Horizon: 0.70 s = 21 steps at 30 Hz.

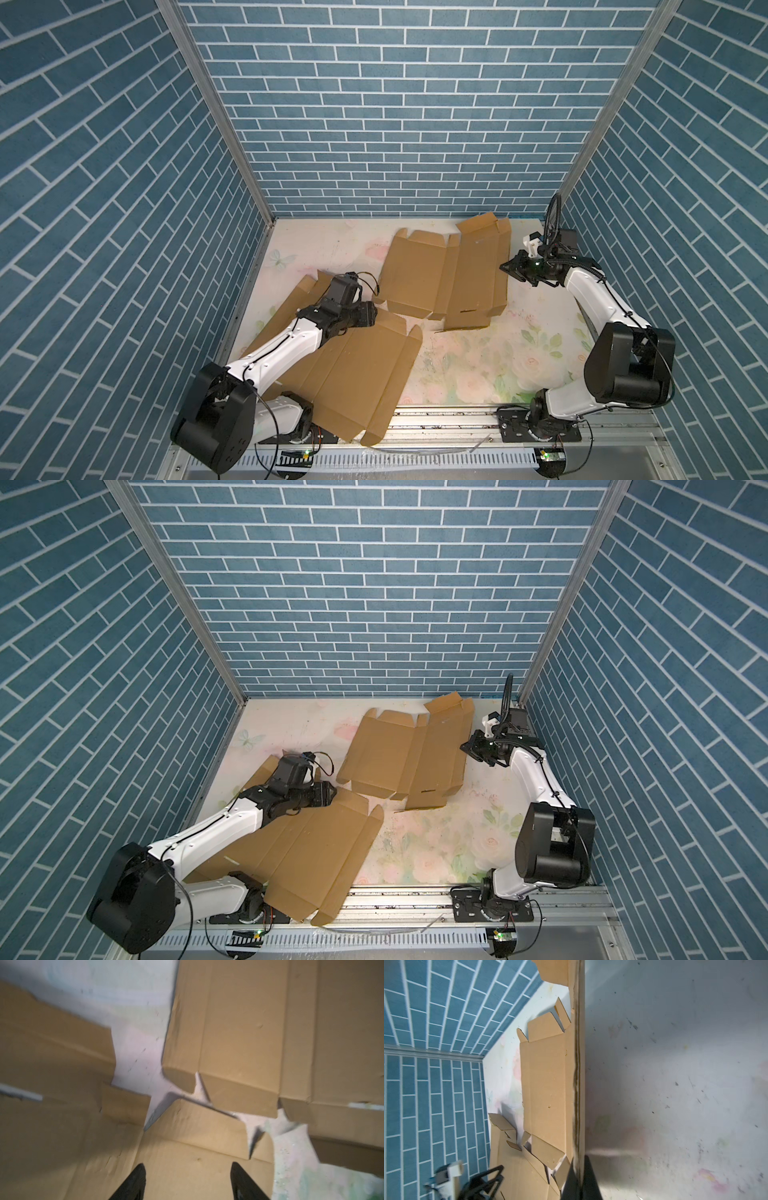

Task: Fold the paper box

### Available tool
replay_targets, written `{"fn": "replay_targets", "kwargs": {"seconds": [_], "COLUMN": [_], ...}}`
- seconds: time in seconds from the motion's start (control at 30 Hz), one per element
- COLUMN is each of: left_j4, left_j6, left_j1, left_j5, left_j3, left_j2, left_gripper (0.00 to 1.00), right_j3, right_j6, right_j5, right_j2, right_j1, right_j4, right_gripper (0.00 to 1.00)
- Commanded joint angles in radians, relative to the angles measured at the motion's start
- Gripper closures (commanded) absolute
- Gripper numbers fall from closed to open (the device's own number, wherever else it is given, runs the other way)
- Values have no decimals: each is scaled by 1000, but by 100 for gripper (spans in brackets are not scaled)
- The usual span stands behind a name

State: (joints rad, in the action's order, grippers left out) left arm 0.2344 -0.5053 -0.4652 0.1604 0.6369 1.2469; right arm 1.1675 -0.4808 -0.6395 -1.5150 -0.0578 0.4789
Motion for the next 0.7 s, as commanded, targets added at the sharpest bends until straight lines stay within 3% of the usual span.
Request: {"fn": "replay_targets", "kwargs": {"seconds": [0.0, 0.17, 0.33, 0.47, 0.67], "left_j4": [-71, -158, -207, -258, -294], "left_j6": [-91, -124, -137, -136, -77], "left_j1": [-4, -4, 18, 84, 185], "left_j5": [-21, -46, -142, -183, -152], "left_j3": [-49, -76, -67, -41, 96], "left_j2": [45, 136, 234, 312, 447], "left_gripper": [38, 45, 46, 47, 46], "right_j3": [68, 58, 61, 84, 94], "right_j6": [-107, -264, -382, -394, -350], "right_j5": [-116, -190, -253, -277, -321], "right_j2": [12, 38, 76, 107, 154], "right_j1": [-6, -31, -53, -68, -83], "right_j4": [-135, -286, -409, -400, -339], "right_gripper": [100, 100, 100, 100, 100]}}
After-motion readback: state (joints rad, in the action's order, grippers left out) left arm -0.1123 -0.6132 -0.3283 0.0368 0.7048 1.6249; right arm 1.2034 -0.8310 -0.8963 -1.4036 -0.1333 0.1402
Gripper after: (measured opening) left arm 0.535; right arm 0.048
